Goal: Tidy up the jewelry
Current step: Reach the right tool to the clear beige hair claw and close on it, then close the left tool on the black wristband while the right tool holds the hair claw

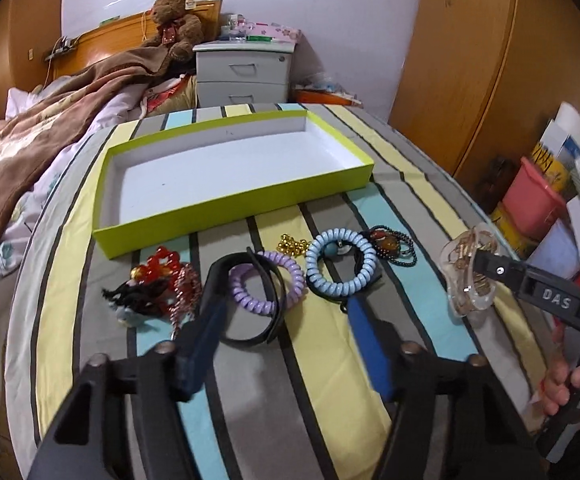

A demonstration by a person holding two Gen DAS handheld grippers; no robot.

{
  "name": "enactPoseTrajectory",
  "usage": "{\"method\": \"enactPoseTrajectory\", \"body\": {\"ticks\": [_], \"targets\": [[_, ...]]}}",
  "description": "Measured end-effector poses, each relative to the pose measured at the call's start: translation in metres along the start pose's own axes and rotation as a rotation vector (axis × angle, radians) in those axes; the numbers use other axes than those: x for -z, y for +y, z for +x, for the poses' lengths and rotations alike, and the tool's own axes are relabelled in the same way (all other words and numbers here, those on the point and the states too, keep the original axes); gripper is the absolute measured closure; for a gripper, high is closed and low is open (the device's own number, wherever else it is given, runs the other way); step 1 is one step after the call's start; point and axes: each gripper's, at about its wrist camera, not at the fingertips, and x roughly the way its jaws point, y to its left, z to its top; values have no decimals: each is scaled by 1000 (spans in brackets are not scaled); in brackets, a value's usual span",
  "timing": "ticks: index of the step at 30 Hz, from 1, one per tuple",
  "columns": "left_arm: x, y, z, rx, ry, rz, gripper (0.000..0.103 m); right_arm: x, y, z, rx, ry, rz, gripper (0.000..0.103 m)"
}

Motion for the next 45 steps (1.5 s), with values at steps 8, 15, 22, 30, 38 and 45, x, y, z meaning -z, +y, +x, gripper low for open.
{"method": "enactPoseTrajectory", "body": {"ticks": [8,15,22,30,38,45], "targets": [[-5,-10,20,-48,34,51,76,-2,-7,2,-11,1,6,67],[-4,-20,27,-78,54,95,79,-1,-9,4,-19,0,3,67],[-4,-16,25,-79,51,80,94,0,-6,4,-23,3,-8,67],[-9,-9,5,-62,-6,54,95,-1,-1,2,-26,-1,-17,67],[-19,-3,-22,-16,-73,25,100,-8,7,-9,-24,-29,-42,67],[-17,-1,-15,23,-30,33,98,-10,10,-16,-26,-46,-44,67]]}}
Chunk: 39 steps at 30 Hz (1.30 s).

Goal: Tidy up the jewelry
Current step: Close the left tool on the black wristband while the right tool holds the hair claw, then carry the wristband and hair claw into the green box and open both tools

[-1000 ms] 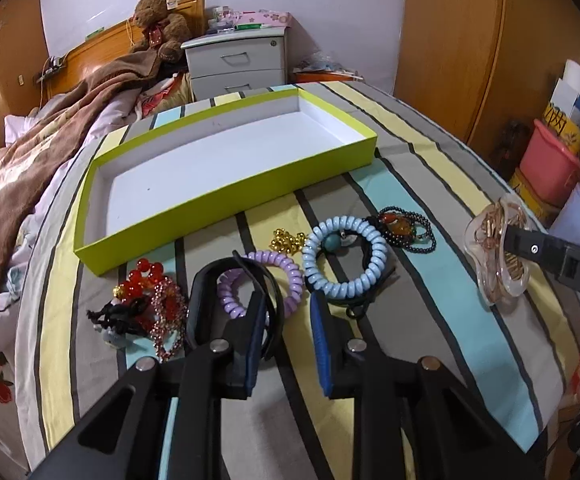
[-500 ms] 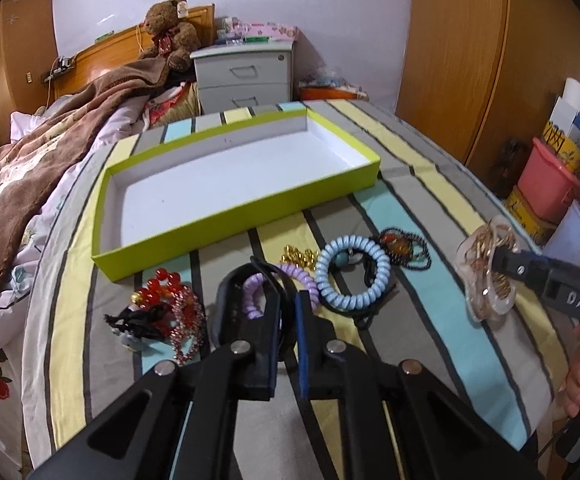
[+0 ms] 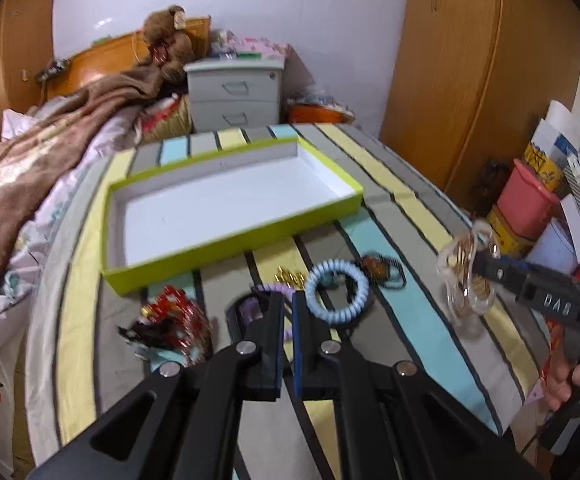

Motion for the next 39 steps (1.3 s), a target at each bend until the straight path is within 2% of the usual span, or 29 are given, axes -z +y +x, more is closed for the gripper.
{"method": "enactPoseTrajectory", "body": {"ticks": [1,2,3,4,5,7,11,12,13,16,20,26,33,39], "targets": [[2,1,3,10,9,-10,92,1,0,0,0,2,1,67],[5,2,7,19,21,-24,80,2,0,1,0,5,1,67],[6,3,12,19,34,-36,73,2,-1,1,0,9,2,67],[9,3,15,21,44,-43,58,3,-1,2,-1,12,1,67],[11,3,18,27,49,-46,51,3,-1,2,-1,13,0,67],[15,-1,22,37,62,-36,51,3,-1,3,-3,15,-1,67],[20,-13,37,-9,99,15,54,2,-2,6,-2,18,4,67],[21,-15,39,-24,99,31,57,3,-3,7,-1,21,5,67],[22,-17,41,-39,108,44,67,3,-3,7,-1,22,6,67],[24,-22,45,-44,124,66,73,4,-5,8,1,23,10,67],[24,-23,47,-69,125,89,93,5,-6,9,2,24,12,67],[22,-22,33,-57,81,93,94,4,-6,10,4,27,10,67],[8,-14,7,-5,15,38,94,0,-2,4,0,8,-5,67],[-11,-1,-11,12,-34,7,94,-19,13,-4,-21,-21,-46,67]]}}
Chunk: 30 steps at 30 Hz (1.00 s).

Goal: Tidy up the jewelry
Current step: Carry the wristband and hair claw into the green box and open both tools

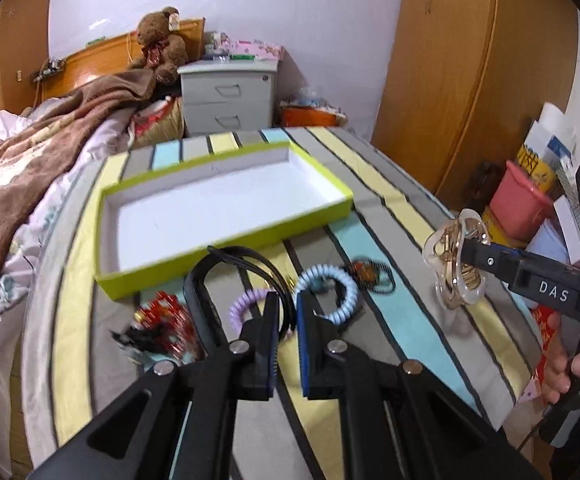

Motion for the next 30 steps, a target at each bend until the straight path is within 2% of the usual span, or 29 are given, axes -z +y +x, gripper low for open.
{"method": "enactPoseTrajectory", "body": {"ticks": [9,19,23,30], "targets": [[-40,33,-2,11,-28,-25,94,-57,31,18,-63,-1,-93,67],[-71,88,41,-12,1,-116,94,-110,53,109,-116,134,-174,67],[-80,104,64,-12,24,-143,94,-121,55,142,-125,184,-197,67],[-87,120,99,-30,71,-144,94,-130,66,191,-92,266,-280,67]]}}
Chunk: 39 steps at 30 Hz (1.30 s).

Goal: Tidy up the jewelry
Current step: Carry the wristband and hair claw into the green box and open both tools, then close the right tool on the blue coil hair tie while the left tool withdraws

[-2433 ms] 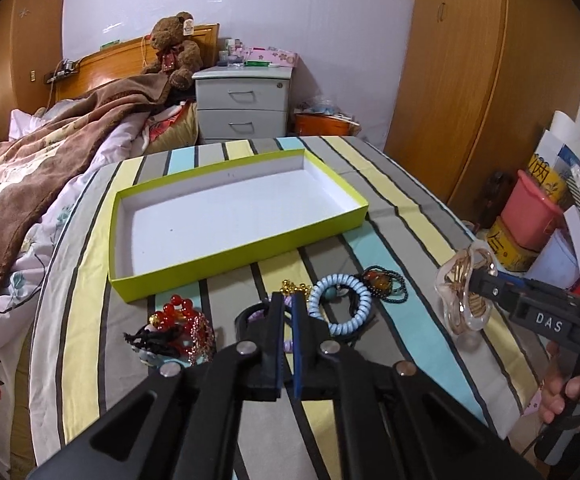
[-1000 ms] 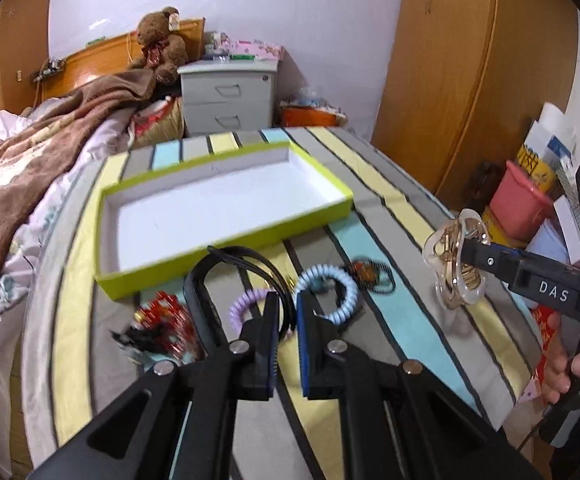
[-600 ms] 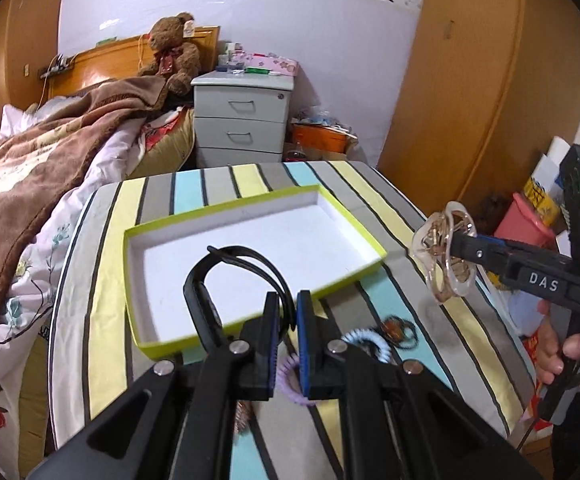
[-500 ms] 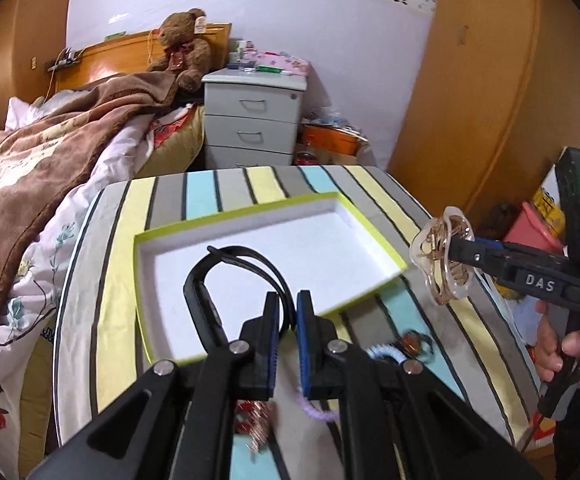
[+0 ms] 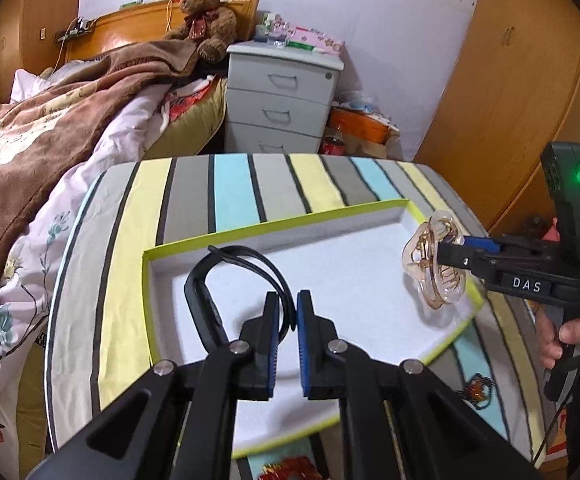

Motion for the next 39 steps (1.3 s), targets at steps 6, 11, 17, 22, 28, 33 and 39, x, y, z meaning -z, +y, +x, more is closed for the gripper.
{"method": "enactPoseTrajectory", "body": {"ticks": [6,11,17,22,28,33,39], "targets": [[0,6,22,-8,33,-1,94,-8,3,19,28,34,-54,67],[1,8,30,-35,48,4,94,-11,8,30,43,52,-91,68],[2,12,37,-44,61,-3,93,-15,10,32,50,48,-116,68],[4,11,40,-44,72,-4,93,-14,12,37,75,55,-141,67],[6,12,42,-58,77,-12,70,-14,13,38,85,50,-148,67],[4,12,32,-58,51,-25,45,-12,14,29,85,20,-142,66],[9,8,4,-33,4,-37,28,-1,21,2,70,-47,-150,60]]}}
